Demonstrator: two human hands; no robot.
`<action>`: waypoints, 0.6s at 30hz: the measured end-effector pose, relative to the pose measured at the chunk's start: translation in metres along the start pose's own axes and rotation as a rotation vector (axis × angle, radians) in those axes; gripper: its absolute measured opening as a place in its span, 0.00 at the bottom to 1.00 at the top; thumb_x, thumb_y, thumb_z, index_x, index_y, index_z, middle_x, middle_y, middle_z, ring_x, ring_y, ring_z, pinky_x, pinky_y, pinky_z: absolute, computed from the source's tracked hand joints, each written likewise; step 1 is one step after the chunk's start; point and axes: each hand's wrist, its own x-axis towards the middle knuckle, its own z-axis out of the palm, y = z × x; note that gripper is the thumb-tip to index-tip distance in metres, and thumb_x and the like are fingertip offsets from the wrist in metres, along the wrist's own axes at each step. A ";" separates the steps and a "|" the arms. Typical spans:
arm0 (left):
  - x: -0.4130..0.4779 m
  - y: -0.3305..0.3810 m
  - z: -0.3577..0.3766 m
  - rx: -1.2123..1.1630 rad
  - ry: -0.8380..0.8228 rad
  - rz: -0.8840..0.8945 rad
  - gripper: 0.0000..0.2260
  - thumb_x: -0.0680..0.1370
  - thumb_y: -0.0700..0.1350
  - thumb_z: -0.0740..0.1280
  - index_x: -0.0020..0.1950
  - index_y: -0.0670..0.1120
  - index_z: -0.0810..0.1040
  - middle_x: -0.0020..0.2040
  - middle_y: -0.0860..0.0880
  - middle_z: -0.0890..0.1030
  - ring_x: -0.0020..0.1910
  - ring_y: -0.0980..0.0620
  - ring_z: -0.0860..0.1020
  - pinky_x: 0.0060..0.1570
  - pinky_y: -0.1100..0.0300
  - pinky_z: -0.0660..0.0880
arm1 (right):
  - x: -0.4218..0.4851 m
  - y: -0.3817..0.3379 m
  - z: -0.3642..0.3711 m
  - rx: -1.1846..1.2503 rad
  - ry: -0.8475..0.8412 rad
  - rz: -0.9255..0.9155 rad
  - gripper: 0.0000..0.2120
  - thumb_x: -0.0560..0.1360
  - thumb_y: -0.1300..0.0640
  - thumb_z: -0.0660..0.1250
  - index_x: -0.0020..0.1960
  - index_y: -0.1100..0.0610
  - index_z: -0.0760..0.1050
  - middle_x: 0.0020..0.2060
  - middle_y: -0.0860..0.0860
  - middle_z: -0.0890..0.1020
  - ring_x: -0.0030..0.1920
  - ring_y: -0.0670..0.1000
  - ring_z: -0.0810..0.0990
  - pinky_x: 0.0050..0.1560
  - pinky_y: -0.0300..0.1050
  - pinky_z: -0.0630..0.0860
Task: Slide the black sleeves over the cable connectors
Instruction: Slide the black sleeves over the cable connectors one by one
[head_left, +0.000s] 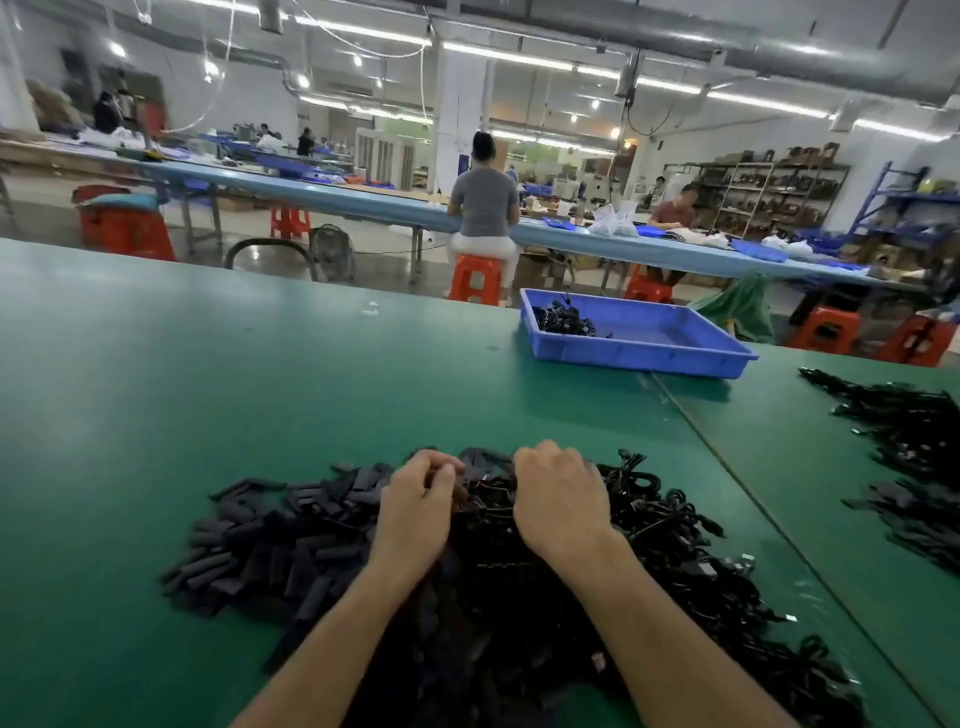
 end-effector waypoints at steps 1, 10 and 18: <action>0.008 -0.004 -0.002 0.040 -0.017 -0.004 0.12 0.82 0.38 0.63 0.42 0.51 0.78 0.35 0.50 0.82 0.38 0.48 0.82 0.51 0.45 0.80 | 0.001 0.003 0.001 -0.030 -0.063 0.023 0.12 0.80 0.60 0.59 0.62 0.58 0.73 0.59 0.57 0.75 0.63 0.61 0.74 0.62 0.55 0.70; 0.017 -0.039 -0.013 0.158 -0.126 0.115 0.09 0.80 0.40 0.69 0.43 0.54 0.78 0.37 0.54 0.81 0.37 0.59 0.78 0.40 0.67 0.73 | 0.001 0.037 0.008 -0.009 -0.235 -0.230 0.10 0.77 0.53 0.62 0.49 0.59 0.75 0.46 0.54 0.79 0.51 0.56 0.77 0.53 0.50 0.74; 0.010 -0.057 0.003 0.030 -0.300 0.195 0.09 0.79 0.42 0.71 0.48 0.58 0.80 0.41 0.61 0.79 0.35 0.61 0.73 0.37 0.70 0.69 | 0.012 0.057 0.000 0.149 -0.289 -0.271 0.17 0.76 0.47 0.67 0.62 0.54 0.80 0.57 0.46 0.73 0.58 0.47 0.73 0.58 0.39 0.70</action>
